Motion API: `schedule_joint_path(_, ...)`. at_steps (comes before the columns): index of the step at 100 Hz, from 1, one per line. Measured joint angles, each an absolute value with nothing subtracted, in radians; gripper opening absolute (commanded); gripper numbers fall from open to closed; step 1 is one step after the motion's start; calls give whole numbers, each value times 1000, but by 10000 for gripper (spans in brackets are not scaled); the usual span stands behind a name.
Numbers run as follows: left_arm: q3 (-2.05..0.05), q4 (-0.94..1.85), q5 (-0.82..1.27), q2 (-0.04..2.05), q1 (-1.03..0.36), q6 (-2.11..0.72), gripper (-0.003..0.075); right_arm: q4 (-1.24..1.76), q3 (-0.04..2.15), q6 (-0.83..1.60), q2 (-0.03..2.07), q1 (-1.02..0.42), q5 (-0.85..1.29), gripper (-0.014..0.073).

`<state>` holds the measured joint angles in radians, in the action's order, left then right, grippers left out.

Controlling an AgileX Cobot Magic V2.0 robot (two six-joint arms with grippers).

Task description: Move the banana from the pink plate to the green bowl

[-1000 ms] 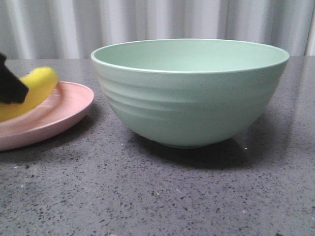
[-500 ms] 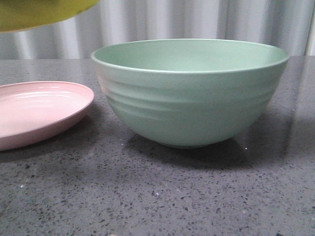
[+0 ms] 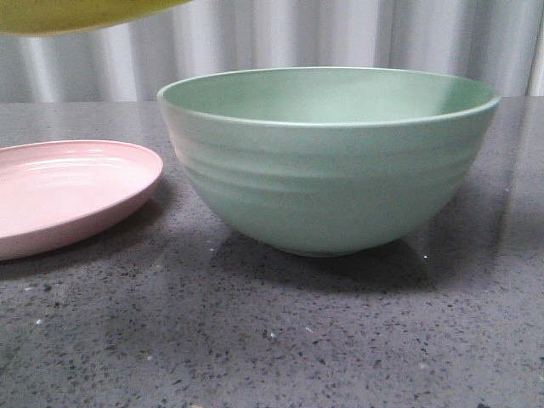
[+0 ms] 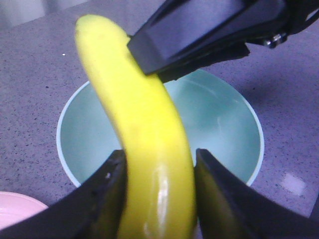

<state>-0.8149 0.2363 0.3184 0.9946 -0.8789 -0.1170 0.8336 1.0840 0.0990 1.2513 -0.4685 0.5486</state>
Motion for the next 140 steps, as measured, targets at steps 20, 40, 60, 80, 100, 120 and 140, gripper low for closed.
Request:
schedule_joint_path(20, -815, 247, 320, 995, -879, -117, 170, 866, 1085, 99, 1276, -471, 524, 375)
schedule_joint_path(40, -815, 249, 338, 998, -879, -117, 170, 886, 1086, 101, 1305, -472, 518, 375)
schedule_joint_path(60, -815, 249, 340, 1046, -879, -117, 170, 888, 1086, 99, 1333, -472, 518, 375)
schedule_joint_path(80, -815, 249, 340, 1075, -879, -117, 170, 886, 1086, 99, 1372, -472, 514, 375)
schedule_joint_path(100, -815, 249, 347, 1075, -879, -117, 183, 893, 1086, 99, 1406, -472, 514, 262)
schedule_joint_path(120, -815, 249, 349, 1077, -879, -117, 368, 908, 1092, 91, 1407, -476, 510, -11)
schedule_joint_path(140, -823, 249, 334, 1075, -879, -117, 377, 906, 1092, 93, 1410, -477, 528, -71)
